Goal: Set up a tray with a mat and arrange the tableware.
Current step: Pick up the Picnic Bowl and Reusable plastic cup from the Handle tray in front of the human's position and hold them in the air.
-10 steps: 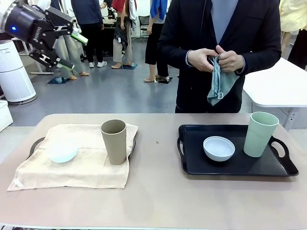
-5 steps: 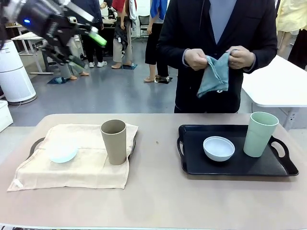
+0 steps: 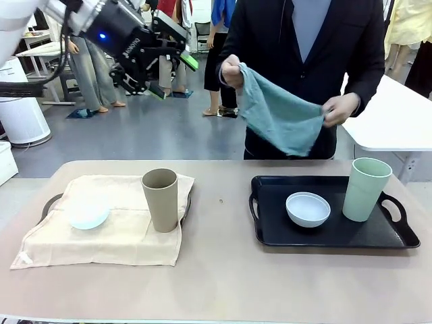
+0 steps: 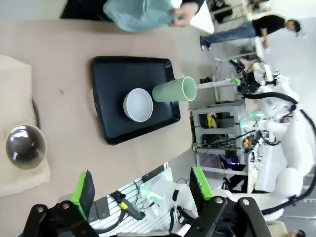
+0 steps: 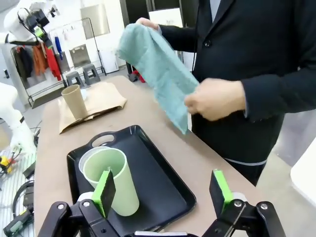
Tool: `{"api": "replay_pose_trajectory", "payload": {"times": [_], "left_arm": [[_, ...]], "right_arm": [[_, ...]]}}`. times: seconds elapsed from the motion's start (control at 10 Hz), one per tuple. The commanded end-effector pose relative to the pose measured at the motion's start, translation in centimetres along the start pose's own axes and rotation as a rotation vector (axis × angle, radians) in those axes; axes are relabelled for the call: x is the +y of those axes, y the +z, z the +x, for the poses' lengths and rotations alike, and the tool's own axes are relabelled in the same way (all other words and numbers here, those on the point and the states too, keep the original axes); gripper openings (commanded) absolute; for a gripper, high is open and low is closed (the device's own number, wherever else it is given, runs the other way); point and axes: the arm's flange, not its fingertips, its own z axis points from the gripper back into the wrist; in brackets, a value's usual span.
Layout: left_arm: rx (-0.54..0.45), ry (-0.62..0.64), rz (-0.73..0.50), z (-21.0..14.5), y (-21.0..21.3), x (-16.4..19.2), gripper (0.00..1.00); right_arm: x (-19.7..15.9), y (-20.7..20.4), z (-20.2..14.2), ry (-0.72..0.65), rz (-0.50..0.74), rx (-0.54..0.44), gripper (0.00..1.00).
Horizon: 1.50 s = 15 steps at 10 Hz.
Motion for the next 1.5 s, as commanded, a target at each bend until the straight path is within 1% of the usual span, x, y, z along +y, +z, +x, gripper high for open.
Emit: {"api": "replay_pose_trajectory", "payload": {"times": [0.0,0.1,0.2,0.3,0.4,0.5,0.6,0.7,0.8,0.9,1.0,1.1,1.2,1.3,1.4], "left_arm": [[0.017,-0.02,0.003,-0.8,1.2,0.8,1.0],[0.017,-0.02,0.003,-0.8,1.2,0.8,1.0],[0.005,0.006,-0.009,0.1,1.0,0.6,1.0],[0.022,-0.043,0.068,-1.0,-1.7,-0.7,1.0],[0.049,-0.095,0.168,-1.9,-3.7,-2.7,1.0],[0.058,-0.131,0.249,-2.9,-5.3,-4.4,1.0],[0.075,-0.154,0.285,-3.2,-6.8,-5.8,1.0],[0.084,-0.173,0.312,-3.2,-8.1,-6.7,1.0],[0.094,-0.184,0.307,-3.0,-10.0,-7.7,1.0],[0.079,-0.236,0.315,-2.8,-12.1,-7.8,1.0],[0.104,-0.197,0.295,-4.9,-9.2,-6.7,1.0],[0.104,-0.197,0.295,-4.9,-9.2,-6.7,1.0],[0.112,-0.223,0.302,-4.1,-11.3,-7.2,1.0],[0.092,-0.138,0.317,-2.6,-12.7,-6.3,1.0],[0.135,-0.096,0.347,-2.7,-15.5,-6.1,1.0]], "right_arm": [[0.0,0.3,0.3,-0.022,0.013,0.007,1.0],[0.0,0.0,0.0,0.0,0.0,0.0,1.0],[-0.3,-1.2,-0.4,0.275,0.03,-0.001,1.0],[-0.1,-2.4,-0.9,0.487,0.142,-0.003,1.0],[-0.2,-3.2,-1.8,0.549,0.234,0.024,1.0],[-0.2,-3.6,-3.1,0.522,0.363,0.068,1.0],[-0.1,-3.8,-4.5,0.534,0.446,0.145,1.0],[0.3,-3.9,-5.8,0.5,0.48,0.155,1.0],[0.1,-3.9,-6.2,0.479,0.487,0.154,1.0],[0.4,-4.6,-6.6,0.442,0.429,0.162,1.0],[0.8,-4.6,-6.6,0.479,0.471,0.141,1.0],[0.8,-4.6,-6.6,0.479,0.471,0.141,1.0],[0.8,-4.6,-6.6,0.479,0.471,0.141,1.0],[0.7,-4.5,-7.1,0.465,0.469,0.149,1.0],[0.3,-6.6,-7.2,0.466,0.501,0.172,1.0]]}}
